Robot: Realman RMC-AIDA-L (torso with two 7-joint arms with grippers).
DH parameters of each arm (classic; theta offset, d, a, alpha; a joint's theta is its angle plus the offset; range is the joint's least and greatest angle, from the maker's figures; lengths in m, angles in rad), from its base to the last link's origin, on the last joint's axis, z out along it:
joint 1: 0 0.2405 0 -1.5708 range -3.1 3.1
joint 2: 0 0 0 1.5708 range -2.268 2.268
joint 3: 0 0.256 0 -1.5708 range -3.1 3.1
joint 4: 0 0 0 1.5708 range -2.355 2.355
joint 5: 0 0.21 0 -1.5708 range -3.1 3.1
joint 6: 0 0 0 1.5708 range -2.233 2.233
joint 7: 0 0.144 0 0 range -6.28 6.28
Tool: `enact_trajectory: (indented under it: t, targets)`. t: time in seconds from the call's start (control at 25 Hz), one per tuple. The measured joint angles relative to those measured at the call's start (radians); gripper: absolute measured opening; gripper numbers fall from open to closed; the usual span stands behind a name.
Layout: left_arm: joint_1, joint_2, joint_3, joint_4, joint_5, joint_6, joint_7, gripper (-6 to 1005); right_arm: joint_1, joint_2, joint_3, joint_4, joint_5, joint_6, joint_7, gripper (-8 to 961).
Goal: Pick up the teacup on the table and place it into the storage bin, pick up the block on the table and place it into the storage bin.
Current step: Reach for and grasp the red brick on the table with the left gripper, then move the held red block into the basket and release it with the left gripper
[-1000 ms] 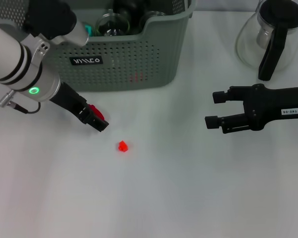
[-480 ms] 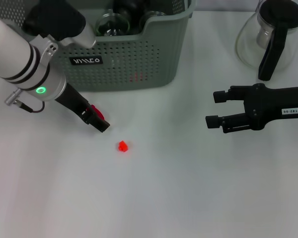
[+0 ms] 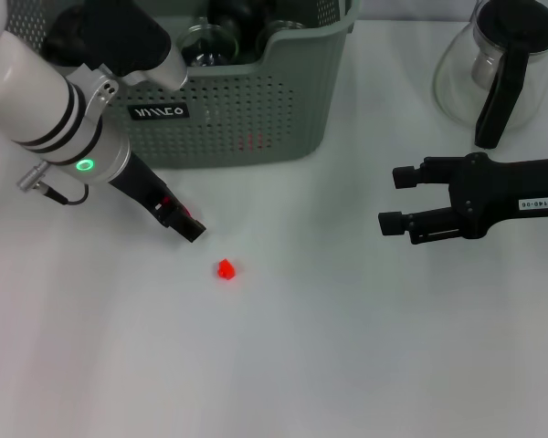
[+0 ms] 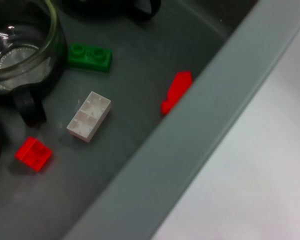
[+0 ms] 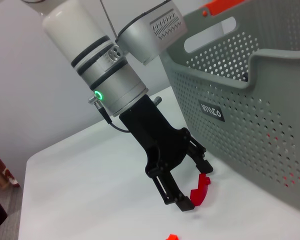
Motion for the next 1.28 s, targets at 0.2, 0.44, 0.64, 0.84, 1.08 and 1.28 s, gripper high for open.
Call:
enact_trajectory:
  t: [0.2,0.44,0.64,0.84,1.08,1.28]
  targets:
    - [-0.015,0.001,0.000,-0.025,0.004,-0.012,-0.010,900,0.000,-0.001,0.000,0.001,0.001,0.002,-0.001,915]
    - [-0.024,0.002,0.000,-0.036,0.007,-0.019,-0.012,889,-0.002,-0.002,0.006,0.001,0.001,0.003,-0.004,915]
    - [-0.027,0.001,0.002,-0.038,0.008,-0.023,-0.026,880,-0.003,-0.002,0.012,0.001,0.000,0.003,-0.006,915]
    - [-0.030,0.002,0.017,-0.038,0.008,-0.019,-0.026,832,-0.005,-0.002,0.012,0.001,0.000,0.003,-0.006,915]
    - [-0.031,0.003,0.025,-0.029,0.008,-0.012,-0.027,668,-0.005,-0.003,0.012,0.001,0.000,0.003,-0.007,915]
    - [-0.030,0.004,0.023,0.019,0.007,0.045,-0.025,667,-0.009,-0.003,0.012,0.001,0.002,0.003,-0.007,915]
